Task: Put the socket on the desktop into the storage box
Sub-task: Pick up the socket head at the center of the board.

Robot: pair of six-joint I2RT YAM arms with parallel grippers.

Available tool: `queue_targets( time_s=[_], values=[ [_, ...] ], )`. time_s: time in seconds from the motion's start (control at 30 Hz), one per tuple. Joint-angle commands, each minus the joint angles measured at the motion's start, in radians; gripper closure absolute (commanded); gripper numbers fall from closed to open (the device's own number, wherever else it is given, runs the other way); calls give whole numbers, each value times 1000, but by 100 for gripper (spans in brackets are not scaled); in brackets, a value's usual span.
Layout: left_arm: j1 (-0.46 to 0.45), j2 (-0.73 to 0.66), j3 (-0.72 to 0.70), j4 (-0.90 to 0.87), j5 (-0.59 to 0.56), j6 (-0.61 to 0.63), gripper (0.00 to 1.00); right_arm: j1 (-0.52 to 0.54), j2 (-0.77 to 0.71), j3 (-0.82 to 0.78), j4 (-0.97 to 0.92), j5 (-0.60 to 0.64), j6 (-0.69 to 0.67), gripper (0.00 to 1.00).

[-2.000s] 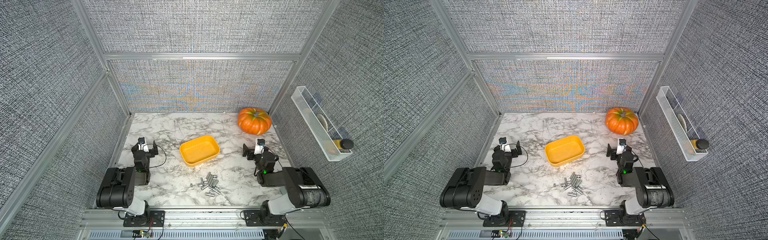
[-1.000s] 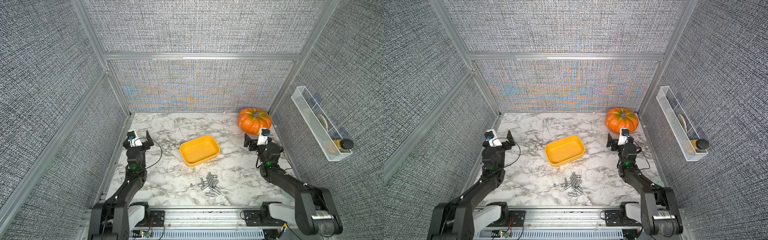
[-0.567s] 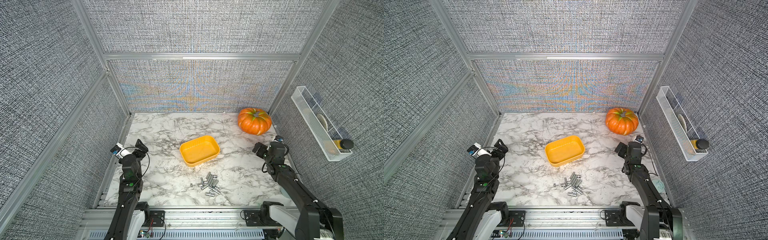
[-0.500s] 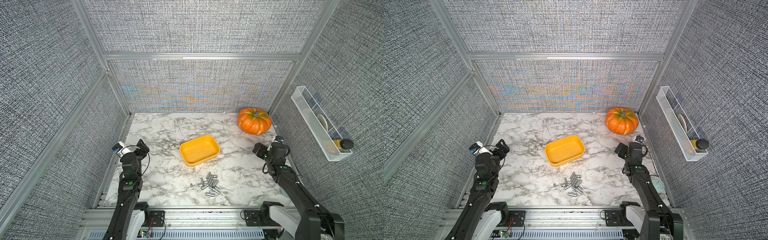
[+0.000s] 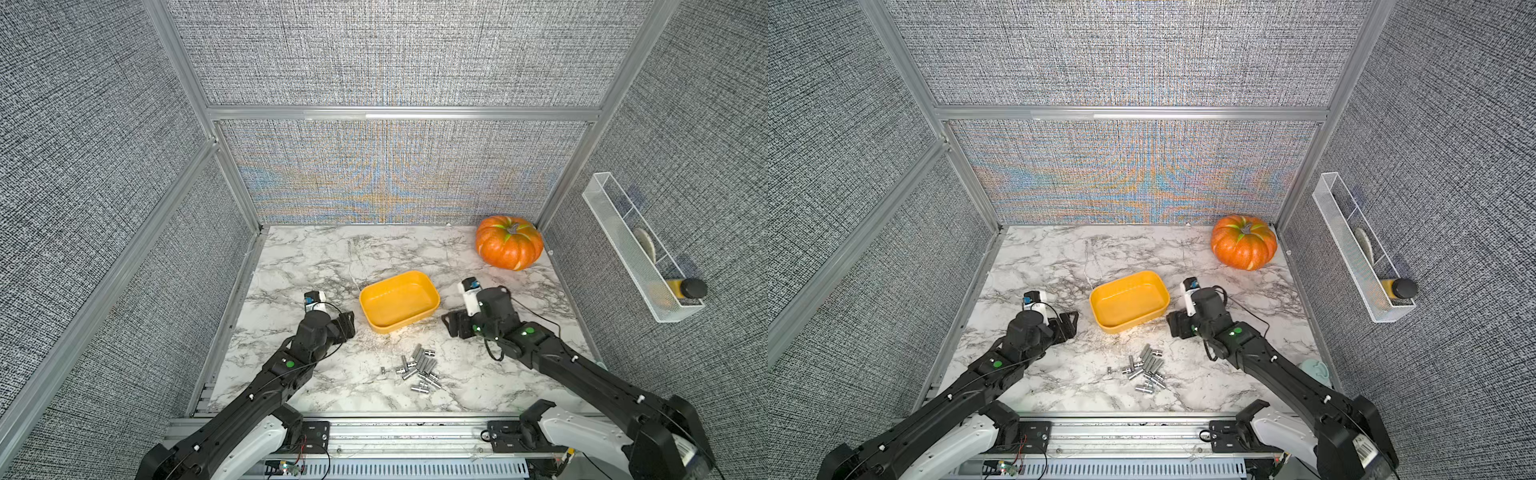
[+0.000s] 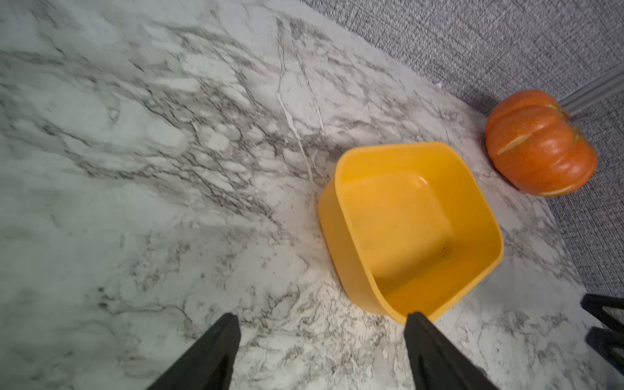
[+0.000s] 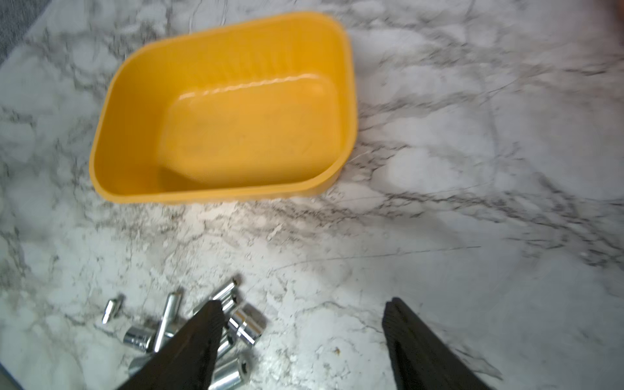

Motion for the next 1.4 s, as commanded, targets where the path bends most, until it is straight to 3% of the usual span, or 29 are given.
queue_targets(
  time_s=[0.0, 0.1, 0.27, 0.73, 1.37],
  values=[
    [-97, 33, -6, -2, -68, -94, 19, 49, 66, 4, -11, 23, -44, 31],
    [-187, 102, -4, 13, -69, -129, 20, 52, 145, 8, 34, -12, -101, 41],
    [-264, 213, 32, 10, -98, -156, 20, 57, 276, 54, 56, -51, -166, 46],
    [-269, 257, 14, 61, -24, -151, 20, 107, 324, 70, 35, -71, -243, 50],
    [-270, 364, 74, 47, 55, -88, 20, 132, 265, 51, -13, -65, -159, 50]
  ],
)
